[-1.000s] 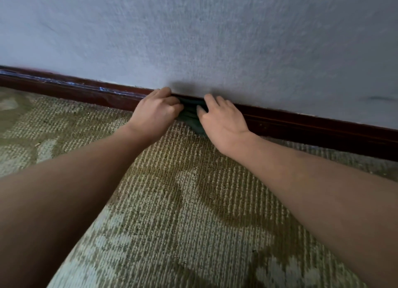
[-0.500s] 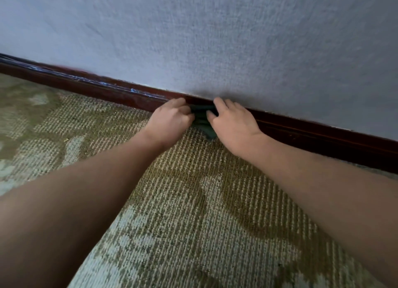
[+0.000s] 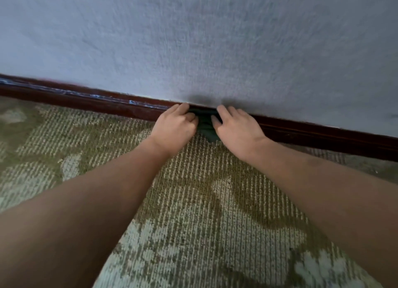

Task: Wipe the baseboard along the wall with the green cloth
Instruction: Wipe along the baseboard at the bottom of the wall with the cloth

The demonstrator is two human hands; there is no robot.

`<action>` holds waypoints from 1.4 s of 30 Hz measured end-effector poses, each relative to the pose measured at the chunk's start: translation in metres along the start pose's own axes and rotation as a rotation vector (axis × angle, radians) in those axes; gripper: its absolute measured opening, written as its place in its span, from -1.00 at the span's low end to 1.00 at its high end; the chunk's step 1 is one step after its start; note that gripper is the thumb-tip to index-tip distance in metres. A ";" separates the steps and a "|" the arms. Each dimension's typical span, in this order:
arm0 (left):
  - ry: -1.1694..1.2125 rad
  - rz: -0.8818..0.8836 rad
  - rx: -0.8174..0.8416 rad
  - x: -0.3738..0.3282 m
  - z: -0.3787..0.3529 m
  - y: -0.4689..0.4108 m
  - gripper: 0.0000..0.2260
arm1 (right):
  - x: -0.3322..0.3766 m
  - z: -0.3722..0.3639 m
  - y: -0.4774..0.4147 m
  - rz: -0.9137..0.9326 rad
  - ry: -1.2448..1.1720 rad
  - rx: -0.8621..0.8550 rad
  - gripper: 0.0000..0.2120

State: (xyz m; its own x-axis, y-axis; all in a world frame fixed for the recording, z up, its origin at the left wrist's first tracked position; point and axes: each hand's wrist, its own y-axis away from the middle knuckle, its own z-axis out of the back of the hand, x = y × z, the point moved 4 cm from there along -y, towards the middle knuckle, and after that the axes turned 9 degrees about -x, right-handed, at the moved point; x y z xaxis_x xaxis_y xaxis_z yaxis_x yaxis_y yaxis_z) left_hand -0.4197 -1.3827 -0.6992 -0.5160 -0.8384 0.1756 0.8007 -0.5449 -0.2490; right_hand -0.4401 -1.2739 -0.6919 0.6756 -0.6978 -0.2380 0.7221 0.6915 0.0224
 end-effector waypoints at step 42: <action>-0.256 0.064 0.190 -0.017 -0.009 -0.012 -0.92 | -0.005 -0.029 -0.004 0.172 -0.110 -0.154 -0.67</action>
State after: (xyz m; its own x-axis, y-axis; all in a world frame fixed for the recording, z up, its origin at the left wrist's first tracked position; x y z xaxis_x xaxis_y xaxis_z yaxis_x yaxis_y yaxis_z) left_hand -0.4237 -1.3622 -0.7079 -0.3885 -0.8277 0.4051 0.8841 -0.4586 -0.0892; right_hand -0.4508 -1.2682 -0.7193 0.8048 -0.5777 -0.1365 0.5695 0.8163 -0.0966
